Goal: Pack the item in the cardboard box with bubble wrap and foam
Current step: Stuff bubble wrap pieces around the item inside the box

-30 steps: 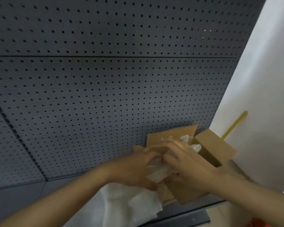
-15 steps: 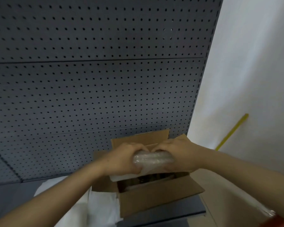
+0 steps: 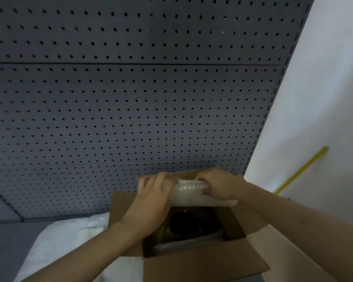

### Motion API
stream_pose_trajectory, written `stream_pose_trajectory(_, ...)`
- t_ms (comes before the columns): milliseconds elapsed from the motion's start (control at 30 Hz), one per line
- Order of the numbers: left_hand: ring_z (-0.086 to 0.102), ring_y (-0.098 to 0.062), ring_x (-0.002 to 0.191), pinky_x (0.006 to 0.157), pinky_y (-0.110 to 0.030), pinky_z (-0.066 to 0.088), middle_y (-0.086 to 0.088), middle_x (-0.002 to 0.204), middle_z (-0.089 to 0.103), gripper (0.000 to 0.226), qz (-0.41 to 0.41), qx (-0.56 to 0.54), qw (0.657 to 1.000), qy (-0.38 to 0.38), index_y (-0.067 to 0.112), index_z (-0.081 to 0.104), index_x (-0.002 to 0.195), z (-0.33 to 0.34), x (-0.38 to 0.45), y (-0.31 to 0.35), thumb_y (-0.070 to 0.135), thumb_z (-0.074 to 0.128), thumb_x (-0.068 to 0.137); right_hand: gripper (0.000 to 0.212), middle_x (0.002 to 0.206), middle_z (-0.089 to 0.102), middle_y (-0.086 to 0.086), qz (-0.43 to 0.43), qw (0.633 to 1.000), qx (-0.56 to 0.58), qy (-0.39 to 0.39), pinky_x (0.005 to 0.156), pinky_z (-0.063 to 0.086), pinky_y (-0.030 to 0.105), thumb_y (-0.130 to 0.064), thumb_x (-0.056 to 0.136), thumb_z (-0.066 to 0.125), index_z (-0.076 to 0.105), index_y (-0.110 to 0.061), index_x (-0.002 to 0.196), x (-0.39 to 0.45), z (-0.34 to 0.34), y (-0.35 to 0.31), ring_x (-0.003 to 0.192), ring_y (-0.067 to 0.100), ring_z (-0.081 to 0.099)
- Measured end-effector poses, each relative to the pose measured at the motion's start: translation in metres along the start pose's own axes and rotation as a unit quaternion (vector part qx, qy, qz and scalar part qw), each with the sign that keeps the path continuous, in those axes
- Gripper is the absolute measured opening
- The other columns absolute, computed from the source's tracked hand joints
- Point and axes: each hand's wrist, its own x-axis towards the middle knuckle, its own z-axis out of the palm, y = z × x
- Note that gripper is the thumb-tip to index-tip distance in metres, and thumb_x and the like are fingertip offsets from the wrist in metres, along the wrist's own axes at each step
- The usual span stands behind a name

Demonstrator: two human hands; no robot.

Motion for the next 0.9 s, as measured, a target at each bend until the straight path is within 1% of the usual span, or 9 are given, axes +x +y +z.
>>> stream_pose_trajectory(67,0.058,-0.013,0.104,0.095,-0.032,0.043,0.005,0.116,0.057,0.051,0.067,0.012,0.997,-0.021,0.028,0.055,0.120,0.016,-0.008,0.002,0.019,0.070,0.072,0.034,0.121,0.063,-0.004,0.009,1.000,-0.001,0.003,0.096,0.043,0.039,-0.031,0.086,0.062,0.057,-0.027,0.120,0.014,0.007,0.005,0.108,0.018,0.058)
stream_pose_trajectory(100,0.057,-0.013,0.104,0.094,-0.030,0.044,0.005,0.115,0.057,0.047,0.088,0.006,0.994,-0.066,0.028,0.056,0.121,0.024,-0.012,0.004,0.022,0.067,0.076,0.034,0.120,0.063,-0.004,0.009,1.000,0.002,0.006,0.094,0.043,0.038,-0.030,0.086,0.062,0.058,-0.027,0.119,0.019,0.010,0.005,0.108,0.018,0.059)
stream_pose_trajectory(133,0.053,-0.014,0.109,0.098,-0.029,0.041,0.005,0.119,0.055,0.044,0.086,-0.016,0.990,-0.112,0.028,0.054,0.126,0.032,-0.015,0.006,0.024,0.061,0.083,0.033,0.120,0.063,-0.004,0.011,1.000,0.006,0.004,0.092,0.043,0.035,-0.029,0.086,0.062,0.059,-0.027,0.119,0.024,0.014,0.004,0.108,0.018,0.058)
stream_pose_trajectory(200,0.042,-0.015,0.121,0.105,-0.026,0.032,0.003,0.129,0.047,0.042,0.035,-0.089,0.978,-0.184,0.028,0.047,0.135,0.052,-0.013,0.006,0.026,0.049,0.094,0.032,0.119,0.063,-0.004,0.009,1.000,0.014,-0.004,0.090,0.043,0.033,-0.027,0.087,0.061,0.060,-0.027,0.119,0.033,0.020,0.001,0.107,0.017,0.058)
stream_pose_trajectory(267,0.039,-0.016,0.126,0.109,-0.028,0.031,0.002,0.134,0.044,0.041,-0.012,-0.132,0.963,-0.235,0.027,0.046,0.137,0.071,-0.003,0.006,0.028,0.048,0.096,0.029,0.114,0.065,-0.001,-0.002,0.999,0.035,-0.014,0.088,0.045,0.034,-0.024,0.087,0.061,0.062,-0.026,0.116,0.043,0.026,-0.003,0.102,0.018,0.059)
stream_pose_trajectory(433,0.030,-0.023,0.135,0.114,-0.033,0.025,-0.002,0.149,0.030,0.049,-0.074,-0.127,0.933,-0.328,0.029,0.037,0.144,0.111,0.020,0.005,0.033,0.047,0.096,0.024,0.107,0.065,0.002,-0.021,0.998,0.055,-0.026,0.081,0.049,0.037,-0.022,0.086,0.060,0.063,-0.024,0.110,0.063,0.044,0.000,0.096,0.020,0.058)
stream_pose_trajectory(667,0.013,-0.032,0.144,0.119,-0.042,0.013,-0.006,0.158,0.010,0.059,-0.109,-0.077,0.920,-0.368,0.030,0.025,0.149,0.134,0.031,0.011,0.033,0.049,0.096,0.032,0.114,0.063,0.002,-0.045,0.998,0.034,-0.017,0.083,0.048,0.035,-0.028,0.088,0.058,0.060,-0.025,0.120,0.070,0.055,0.009,0.102,0.023,0.058)
stream_pose_trajectory(767,0.014,-0.034,0.143,0.118,-0.044,0.016,-0.006,0.157,0.008,0.064,-0.126,-0.071,0.918,-0.370,0.030,0.024,0.150,0.141,0.031,0.014,0.032,0.054,0.094,0.034,0.115,0.062,0.003,-0.059,0.998,0.027,-0.001,0.082,0.048,0.033,-0.027,0.089,0.057,0.059,-0.025,0.123,0.070,0.056,0.011,0.104,0.022,0.059)
stream_pose_trajectory(900,0.019,-0.031,0.140,0.117,-0.042,0.020,-0.004,0.155,0.013,0.064,-0.145,-0.104,0.918,-0.355,0.033,0.028,0.148,0.144,0.032,0.013,0.030,0.058,0.091,0.034,0.113,0.063,0.002,-0.071,0.997,0.019,0.007,0.083,0.050,0.035,-0.028,0.088,0.057,0.059,-0.025,0.122,0.071,0.058,0.013,0.102,0.021,0.059)
